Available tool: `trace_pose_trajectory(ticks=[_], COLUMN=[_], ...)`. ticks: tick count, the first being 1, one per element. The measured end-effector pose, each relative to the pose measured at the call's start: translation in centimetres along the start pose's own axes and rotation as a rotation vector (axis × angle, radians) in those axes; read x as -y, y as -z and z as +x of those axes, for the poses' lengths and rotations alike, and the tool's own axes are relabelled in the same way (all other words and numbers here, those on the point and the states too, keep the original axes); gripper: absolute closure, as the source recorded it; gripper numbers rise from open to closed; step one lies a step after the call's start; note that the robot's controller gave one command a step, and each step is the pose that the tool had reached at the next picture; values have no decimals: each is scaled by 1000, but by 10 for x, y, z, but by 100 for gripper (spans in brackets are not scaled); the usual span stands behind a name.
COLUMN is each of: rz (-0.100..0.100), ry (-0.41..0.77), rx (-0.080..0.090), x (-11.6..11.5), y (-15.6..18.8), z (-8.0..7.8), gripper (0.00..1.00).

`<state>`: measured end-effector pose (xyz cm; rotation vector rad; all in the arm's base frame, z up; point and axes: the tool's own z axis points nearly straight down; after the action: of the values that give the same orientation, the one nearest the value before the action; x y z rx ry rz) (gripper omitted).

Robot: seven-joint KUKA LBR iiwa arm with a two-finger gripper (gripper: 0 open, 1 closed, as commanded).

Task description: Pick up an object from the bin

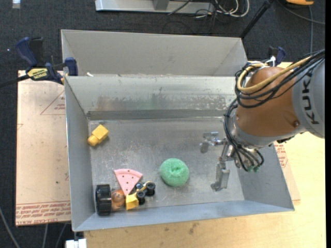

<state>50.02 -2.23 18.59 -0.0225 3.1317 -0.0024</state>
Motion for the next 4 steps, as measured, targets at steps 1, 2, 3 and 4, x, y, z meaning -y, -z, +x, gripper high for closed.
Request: trace_pose_trajectory(ticks=[1, 2, 3, 4], rz=[-3, -3, -2, -2], ry=[144, 166, -99, -99], rx=[-3, -10, -10, -10], x=[-19, -53, -49, -49], y=[-62, -98, -112, -112], z=[-31, -30, -28, -28], gripper=[0, 0, 100, 100])
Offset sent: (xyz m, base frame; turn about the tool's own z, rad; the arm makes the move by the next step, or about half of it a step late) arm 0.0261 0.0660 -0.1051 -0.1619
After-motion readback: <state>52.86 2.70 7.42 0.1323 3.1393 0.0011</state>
